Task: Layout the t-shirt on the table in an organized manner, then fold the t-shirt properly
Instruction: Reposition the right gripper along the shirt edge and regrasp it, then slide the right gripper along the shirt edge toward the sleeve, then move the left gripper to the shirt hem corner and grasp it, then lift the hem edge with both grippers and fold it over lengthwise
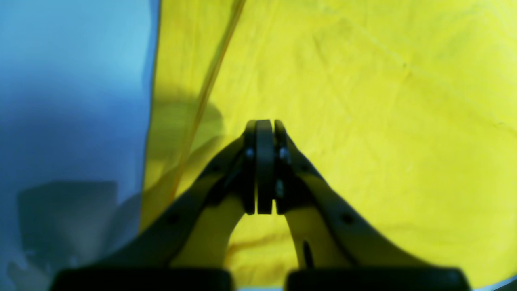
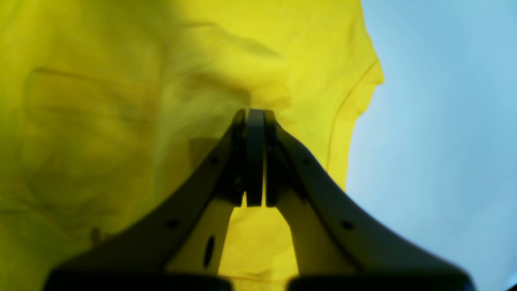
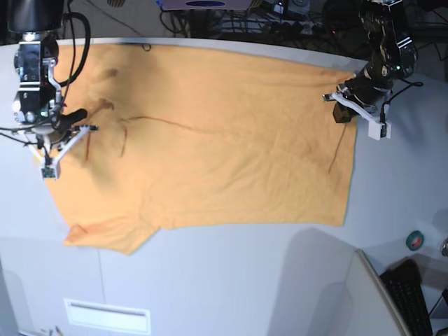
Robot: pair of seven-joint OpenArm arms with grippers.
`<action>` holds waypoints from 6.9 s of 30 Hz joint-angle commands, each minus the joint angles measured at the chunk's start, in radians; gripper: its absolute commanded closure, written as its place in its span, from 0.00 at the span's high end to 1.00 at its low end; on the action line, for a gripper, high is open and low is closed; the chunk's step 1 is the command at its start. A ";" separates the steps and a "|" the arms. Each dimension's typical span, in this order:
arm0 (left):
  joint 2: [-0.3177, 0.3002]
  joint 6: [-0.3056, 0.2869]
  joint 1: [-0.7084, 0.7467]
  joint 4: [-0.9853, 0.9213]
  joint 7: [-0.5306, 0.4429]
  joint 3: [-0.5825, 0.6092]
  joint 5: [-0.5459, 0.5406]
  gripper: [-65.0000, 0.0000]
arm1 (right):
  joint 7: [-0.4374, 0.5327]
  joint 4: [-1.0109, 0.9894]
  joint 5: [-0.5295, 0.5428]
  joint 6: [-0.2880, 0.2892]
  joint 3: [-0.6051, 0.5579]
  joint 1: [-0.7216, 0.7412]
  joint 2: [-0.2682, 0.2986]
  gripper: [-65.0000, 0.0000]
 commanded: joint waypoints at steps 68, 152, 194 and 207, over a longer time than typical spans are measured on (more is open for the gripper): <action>0.035 -0.008 0.018 -0.017 -0.019 -0.012 0.193 0.00 | 0.228 -0.614 0.013 0.082 0.124 0.537 0.076 0.00; -0.067 0.119 -0.959 -1.186 -0.419 -0.117 0.540 0.72 | 0.392 -1.007 0.008 0.241 0.453 0.664 0.110 0.00; -0.071 -0.010 -0.459 -0.243 0.156 -0.117 0.188 0.00 | 0.061 -0.031 0.011 0.240 0.454 0.210 -0.031 0.00; -0.076 -0.011 -0.260 -0.095 0.181 -0.117 0.112 0.00 | 0.058 0.168 0.011 0.240 0.459 -0.039 -0.105 0.00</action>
